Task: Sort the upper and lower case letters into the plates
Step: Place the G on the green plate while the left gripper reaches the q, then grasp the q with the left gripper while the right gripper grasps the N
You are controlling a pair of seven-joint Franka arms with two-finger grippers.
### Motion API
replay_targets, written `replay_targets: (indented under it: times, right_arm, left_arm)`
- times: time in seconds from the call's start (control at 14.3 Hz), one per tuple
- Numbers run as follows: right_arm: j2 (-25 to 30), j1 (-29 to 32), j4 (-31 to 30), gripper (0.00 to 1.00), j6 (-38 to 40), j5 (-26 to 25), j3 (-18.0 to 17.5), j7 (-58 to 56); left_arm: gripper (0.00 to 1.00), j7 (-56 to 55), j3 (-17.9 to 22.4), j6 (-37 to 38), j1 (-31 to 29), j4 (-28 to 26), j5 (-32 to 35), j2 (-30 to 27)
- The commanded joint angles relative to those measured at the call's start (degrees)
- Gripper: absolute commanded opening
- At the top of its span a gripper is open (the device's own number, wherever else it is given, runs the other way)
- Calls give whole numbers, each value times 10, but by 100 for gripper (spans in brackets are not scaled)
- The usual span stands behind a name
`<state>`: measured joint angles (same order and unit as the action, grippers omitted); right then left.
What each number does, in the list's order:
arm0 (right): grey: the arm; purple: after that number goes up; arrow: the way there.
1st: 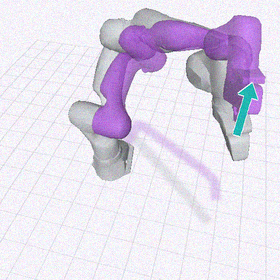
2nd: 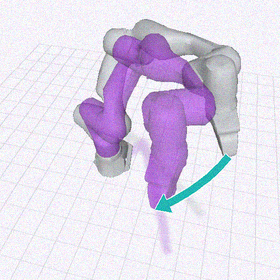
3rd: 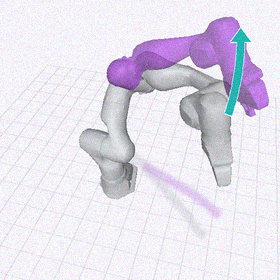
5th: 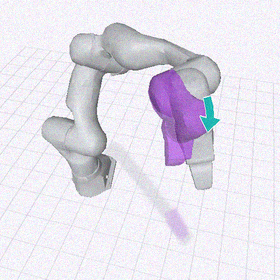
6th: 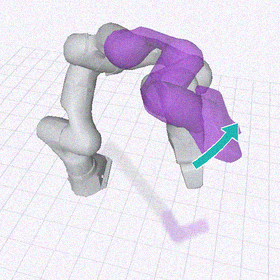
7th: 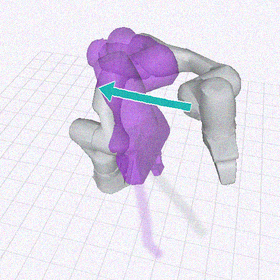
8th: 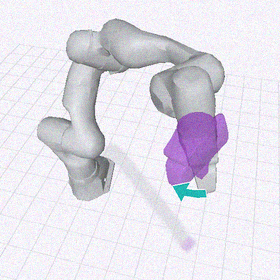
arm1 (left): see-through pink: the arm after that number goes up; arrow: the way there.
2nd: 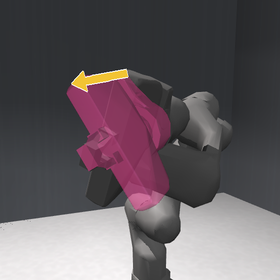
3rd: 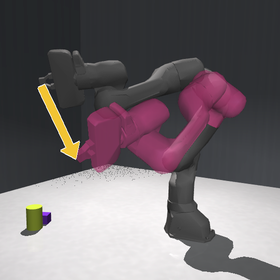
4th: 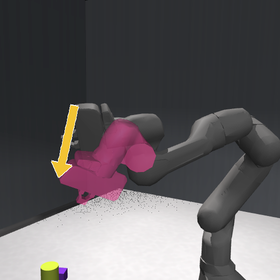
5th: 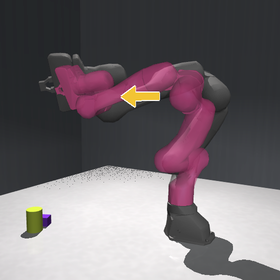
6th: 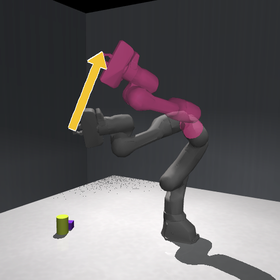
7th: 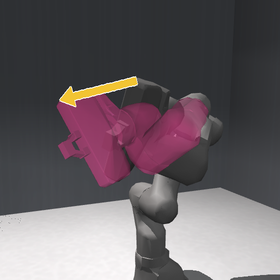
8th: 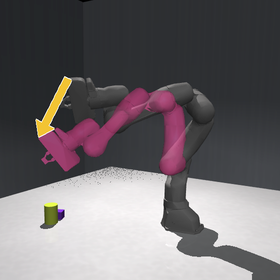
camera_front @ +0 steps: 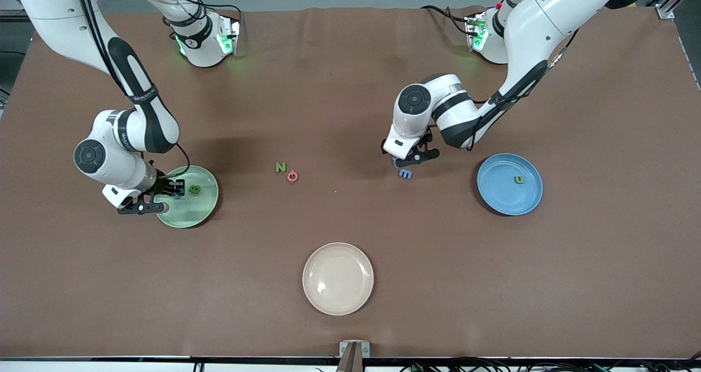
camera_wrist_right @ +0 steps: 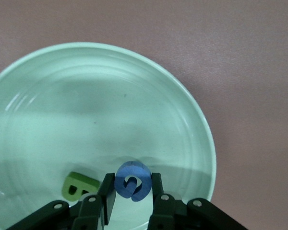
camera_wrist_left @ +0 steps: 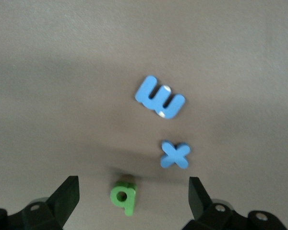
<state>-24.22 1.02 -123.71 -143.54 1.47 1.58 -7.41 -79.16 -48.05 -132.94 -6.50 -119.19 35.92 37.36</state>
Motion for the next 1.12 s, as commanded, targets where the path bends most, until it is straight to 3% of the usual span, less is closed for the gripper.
replay_targets:
  times: [0.0,0.07,0.14,0.21,0.49,1.05]
  right_arm:
    - [1,19,-5,13,-6,-12,-9,-15]
    - [0,19,-4,42,-6,-11,-9,-14]
    - [1,19,-4,95,-6,-11,-9,-13]
    - [2,19,-4,100,-3,-11,-9,-13]
    - [9,6,-1,100,17,-6,-13,25]
    - [17,-160,6,100,34,-2,-16,366]
  left_arm:
    - [100,-6,-1,-27,-13,-3,13,18]
    - [100,-6,1,-42,-13,-8,14,24]
    - [100,-6,8,-50,-13,-11,16,25]
    - [100,-6,9,-50,-13,-17,16,24]
    - [100,-12,8,-45,-14,-29,15,14]
    - [100,-32,-10,-21,-14,-34,13,1]
